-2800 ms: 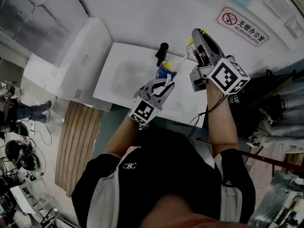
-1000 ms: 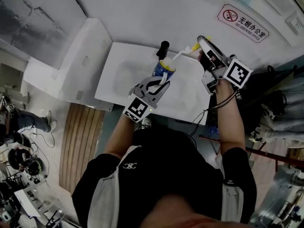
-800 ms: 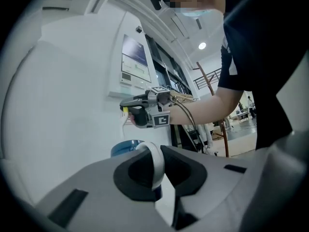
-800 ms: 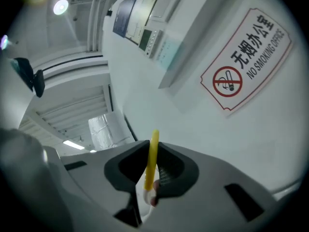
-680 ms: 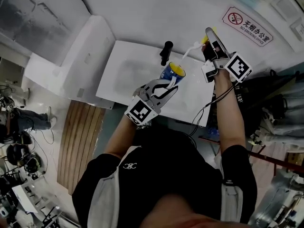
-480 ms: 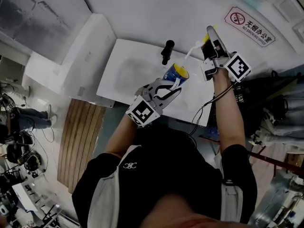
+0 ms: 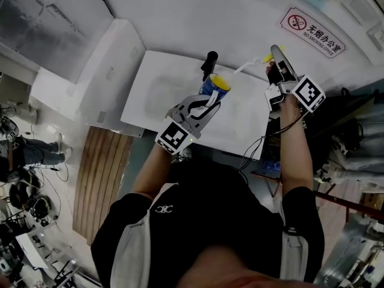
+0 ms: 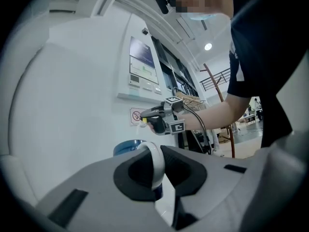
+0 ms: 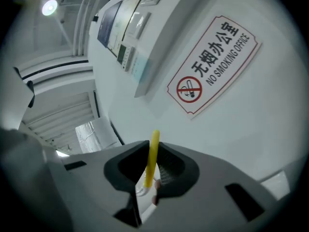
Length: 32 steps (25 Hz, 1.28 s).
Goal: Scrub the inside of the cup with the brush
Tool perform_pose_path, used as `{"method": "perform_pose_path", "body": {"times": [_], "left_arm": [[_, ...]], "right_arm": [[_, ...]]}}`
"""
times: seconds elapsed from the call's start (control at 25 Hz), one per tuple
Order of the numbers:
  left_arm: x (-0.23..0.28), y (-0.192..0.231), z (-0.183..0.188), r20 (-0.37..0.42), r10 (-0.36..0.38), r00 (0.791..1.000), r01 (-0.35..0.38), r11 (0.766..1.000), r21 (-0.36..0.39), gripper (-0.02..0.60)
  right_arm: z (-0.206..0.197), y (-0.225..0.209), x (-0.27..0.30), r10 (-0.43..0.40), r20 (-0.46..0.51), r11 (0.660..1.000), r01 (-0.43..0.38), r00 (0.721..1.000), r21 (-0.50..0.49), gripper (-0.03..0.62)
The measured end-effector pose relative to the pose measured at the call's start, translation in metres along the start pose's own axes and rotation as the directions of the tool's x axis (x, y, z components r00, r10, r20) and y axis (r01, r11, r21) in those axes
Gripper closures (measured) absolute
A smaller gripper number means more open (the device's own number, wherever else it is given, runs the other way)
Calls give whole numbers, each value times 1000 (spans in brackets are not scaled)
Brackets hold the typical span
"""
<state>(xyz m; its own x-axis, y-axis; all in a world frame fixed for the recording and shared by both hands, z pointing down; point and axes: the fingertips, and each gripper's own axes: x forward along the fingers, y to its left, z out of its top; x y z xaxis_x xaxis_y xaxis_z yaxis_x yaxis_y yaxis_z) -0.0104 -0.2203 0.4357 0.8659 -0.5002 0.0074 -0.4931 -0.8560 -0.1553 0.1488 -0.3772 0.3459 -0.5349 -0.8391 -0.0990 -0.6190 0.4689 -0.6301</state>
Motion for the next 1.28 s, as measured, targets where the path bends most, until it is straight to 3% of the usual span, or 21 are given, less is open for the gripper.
{"method": "perform_pose_path", "body": {"times": [0.12,0.44,0.76,0.96,1.08,1.28], "left_arm": [[4,0,-4,-17,3,1000,-3,1000,5,537],[15,-7,-10,-29,-26,999,26,1000,6,537],[22,-27,-8,-44,-76,996,78,996,41,537],[18,-41,-5,-42,-108,993,110,993,47,537],[9,-36,-7,-41,-88,995,89,996,32,537],[-3,-29,-5,-28,-67,997,68,997,25,537]], "right_arm": [[-2,-7,-19,7,-20,999,-6,1000,45,545],[8,54,-37,216,-62,975,-212,974,70,549],[13,110,-3,299,-37,949,-301,954,-89,551],[2,98,26,201,-79,961,-212,976,-177,549],[-1,88,36,196,-93,964,-209,976,-162,548],[-3,47,33,78,-89,987,-89,993,-133,549]]}}
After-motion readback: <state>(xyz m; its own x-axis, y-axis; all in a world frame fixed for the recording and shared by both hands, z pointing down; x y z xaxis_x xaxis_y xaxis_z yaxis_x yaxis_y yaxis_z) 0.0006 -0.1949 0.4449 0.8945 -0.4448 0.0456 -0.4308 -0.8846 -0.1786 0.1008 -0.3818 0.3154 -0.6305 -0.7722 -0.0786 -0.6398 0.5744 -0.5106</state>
